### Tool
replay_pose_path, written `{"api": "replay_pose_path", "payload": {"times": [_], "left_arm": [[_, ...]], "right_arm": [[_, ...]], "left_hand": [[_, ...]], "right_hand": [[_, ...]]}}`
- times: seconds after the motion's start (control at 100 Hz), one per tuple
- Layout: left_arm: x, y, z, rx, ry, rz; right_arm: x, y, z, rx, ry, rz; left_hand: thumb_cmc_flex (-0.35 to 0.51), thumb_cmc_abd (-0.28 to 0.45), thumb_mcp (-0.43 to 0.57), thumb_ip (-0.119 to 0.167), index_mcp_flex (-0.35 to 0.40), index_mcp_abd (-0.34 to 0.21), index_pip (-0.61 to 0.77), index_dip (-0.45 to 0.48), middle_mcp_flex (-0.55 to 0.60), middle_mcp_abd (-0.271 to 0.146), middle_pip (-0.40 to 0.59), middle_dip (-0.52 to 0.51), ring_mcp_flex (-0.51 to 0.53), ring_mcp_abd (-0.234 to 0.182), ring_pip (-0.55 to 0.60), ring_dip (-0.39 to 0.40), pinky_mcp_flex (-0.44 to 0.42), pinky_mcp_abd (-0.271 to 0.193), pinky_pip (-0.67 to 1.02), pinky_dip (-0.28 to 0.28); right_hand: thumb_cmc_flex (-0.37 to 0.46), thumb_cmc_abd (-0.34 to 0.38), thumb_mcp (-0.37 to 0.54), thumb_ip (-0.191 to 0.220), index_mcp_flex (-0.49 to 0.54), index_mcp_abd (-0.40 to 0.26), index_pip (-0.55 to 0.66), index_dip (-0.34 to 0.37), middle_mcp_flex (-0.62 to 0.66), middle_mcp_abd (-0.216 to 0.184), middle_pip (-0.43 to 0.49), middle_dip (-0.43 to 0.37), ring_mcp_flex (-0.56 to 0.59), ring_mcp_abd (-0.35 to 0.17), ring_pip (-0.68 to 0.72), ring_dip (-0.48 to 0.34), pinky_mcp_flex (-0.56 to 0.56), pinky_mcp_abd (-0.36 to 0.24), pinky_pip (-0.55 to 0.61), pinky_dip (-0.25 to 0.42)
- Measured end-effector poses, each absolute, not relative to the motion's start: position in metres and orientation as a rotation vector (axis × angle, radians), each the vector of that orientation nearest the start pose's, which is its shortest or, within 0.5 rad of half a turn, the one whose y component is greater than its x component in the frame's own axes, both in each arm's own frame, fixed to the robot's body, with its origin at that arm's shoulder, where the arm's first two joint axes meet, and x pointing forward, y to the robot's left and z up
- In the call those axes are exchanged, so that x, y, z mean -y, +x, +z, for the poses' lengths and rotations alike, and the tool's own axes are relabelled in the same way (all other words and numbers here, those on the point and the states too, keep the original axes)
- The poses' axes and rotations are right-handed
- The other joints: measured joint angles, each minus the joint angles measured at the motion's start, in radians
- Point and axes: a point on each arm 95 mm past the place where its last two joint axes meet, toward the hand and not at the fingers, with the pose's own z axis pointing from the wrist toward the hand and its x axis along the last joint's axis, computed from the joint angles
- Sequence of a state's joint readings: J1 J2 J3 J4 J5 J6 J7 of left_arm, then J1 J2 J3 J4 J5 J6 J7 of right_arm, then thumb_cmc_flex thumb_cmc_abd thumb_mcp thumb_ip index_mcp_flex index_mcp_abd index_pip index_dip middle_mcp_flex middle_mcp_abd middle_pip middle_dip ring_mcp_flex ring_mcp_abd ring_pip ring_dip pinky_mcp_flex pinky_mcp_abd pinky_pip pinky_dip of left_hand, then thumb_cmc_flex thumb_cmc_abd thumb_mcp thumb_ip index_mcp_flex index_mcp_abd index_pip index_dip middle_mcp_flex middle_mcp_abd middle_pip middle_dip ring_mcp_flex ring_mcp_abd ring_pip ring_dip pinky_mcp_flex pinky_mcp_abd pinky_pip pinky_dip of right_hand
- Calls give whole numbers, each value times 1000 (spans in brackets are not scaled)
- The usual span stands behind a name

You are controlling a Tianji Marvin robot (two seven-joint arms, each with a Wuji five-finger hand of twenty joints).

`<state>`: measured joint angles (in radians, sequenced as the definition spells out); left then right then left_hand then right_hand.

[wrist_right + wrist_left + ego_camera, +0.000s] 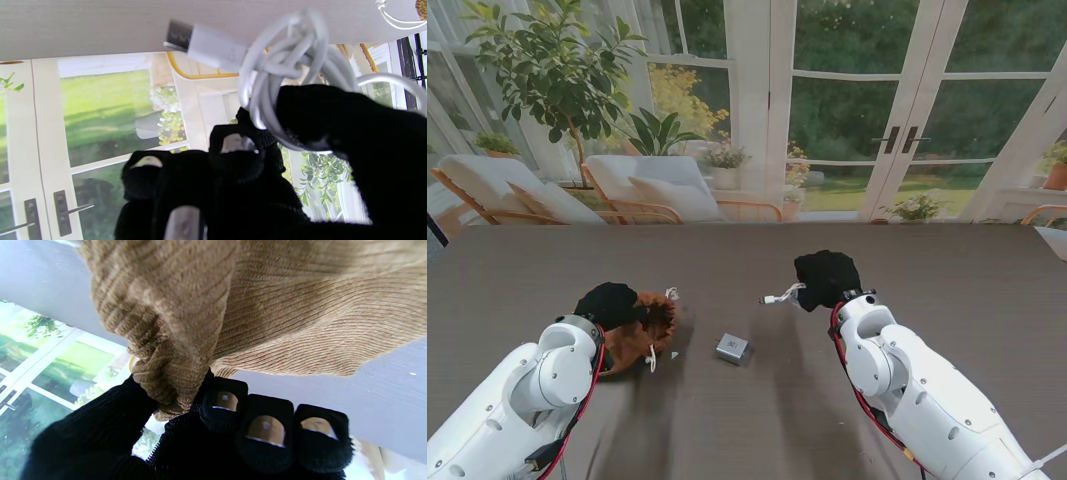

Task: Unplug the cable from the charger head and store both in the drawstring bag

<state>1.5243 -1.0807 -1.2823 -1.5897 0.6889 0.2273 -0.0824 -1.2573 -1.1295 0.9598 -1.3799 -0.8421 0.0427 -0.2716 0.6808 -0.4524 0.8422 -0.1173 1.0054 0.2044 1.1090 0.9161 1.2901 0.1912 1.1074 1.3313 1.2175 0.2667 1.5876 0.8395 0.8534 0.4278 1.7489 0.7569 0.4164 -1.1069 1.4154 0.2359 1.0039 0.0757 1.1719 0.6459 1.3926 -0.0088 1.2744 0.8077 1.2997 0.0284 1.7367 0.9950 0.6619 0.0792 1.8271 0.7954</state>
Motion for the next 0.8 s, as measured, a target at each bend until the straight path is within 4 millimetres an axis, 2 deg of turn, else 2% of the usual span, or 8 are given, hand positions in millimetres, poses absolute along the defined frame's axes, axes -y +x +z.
{"api": "replay_pose_path", "payload": {"times": [0.26, 0.41, 0.49, 0.72, 0.8], "left_arm": [[-43, 419, -298, -1194, -1680, -1475], [-35, 418, -287, -1198, -1678, -1541], [-31, 418, -281, -1200, -1669, -1572], [-19, 420, -267, -1147, -1651, -1679], [-14, 421, -261, -1135, -1652, -1713]], "right_arm": [[-53, 460, -284, -1296, 1072, 1688], [-62, 454, -270, -1281, 1044, 1712], [-66, 452, -263, -1271, 1032, 1724], [-81, 444, -247, -1258, 997, 1756], [-86, 441, -242, -1254, 985, 1767]], "left_hand": [[80, 83, -160, -1, -70, 20, 12, 41, -49, 0, 46, 20, -8, -13, 15, 1, -21, 1, 0, 0], [124, 144, -277, -1, -127, 30, 19, 66, -99, 0, 70, 30, -35, -31, 17, 2, -48, 1, -1, 38], [134, 156, -296, -1, -140, 32, 23, 73, -110, -1, 75, 32, -52, -35, 17, 3, -49, 1, -1, 48], [142, 165, -313, -1, -153, 34, 31, 88, -122, -2, 88, 33, -57, -40, 22, 4, -58, 1, -6, 51], [142, 165, -313, -1, -153, 34, 32, 92, -123, -2, 91, 33, -57, -40, 22, 4, -59, 1, -11, 52]], "right_hand": [[0, 2, 0, -8, -1, 0, 0, 0, 0, 0, 0, 0, 0, 0, 0, 0, 0, 0, 0, 0], [1, 14, 0, -20, -9, 1, 0, 0, 0, -1, -1, 0, 0, 0, 0, 0, 0, 0, 0, 0], [7, 14, 0, -33, -11, 2, 0, 0, 0, -1, -3, 0, 0, 0, 0, 0, 0, 0, 0, 0], [7, 14, 0, -37, -11, 2, 0, 0, 0, -1, -13, 2, 0, -1, 0, 0, 0, -1, 0, 0], [8, 25, 0, -56, -18, 2, 0, 0, 0, -1, -14, 2, 0, -1, 0, 0, 0, -1, 0, 0]]}}
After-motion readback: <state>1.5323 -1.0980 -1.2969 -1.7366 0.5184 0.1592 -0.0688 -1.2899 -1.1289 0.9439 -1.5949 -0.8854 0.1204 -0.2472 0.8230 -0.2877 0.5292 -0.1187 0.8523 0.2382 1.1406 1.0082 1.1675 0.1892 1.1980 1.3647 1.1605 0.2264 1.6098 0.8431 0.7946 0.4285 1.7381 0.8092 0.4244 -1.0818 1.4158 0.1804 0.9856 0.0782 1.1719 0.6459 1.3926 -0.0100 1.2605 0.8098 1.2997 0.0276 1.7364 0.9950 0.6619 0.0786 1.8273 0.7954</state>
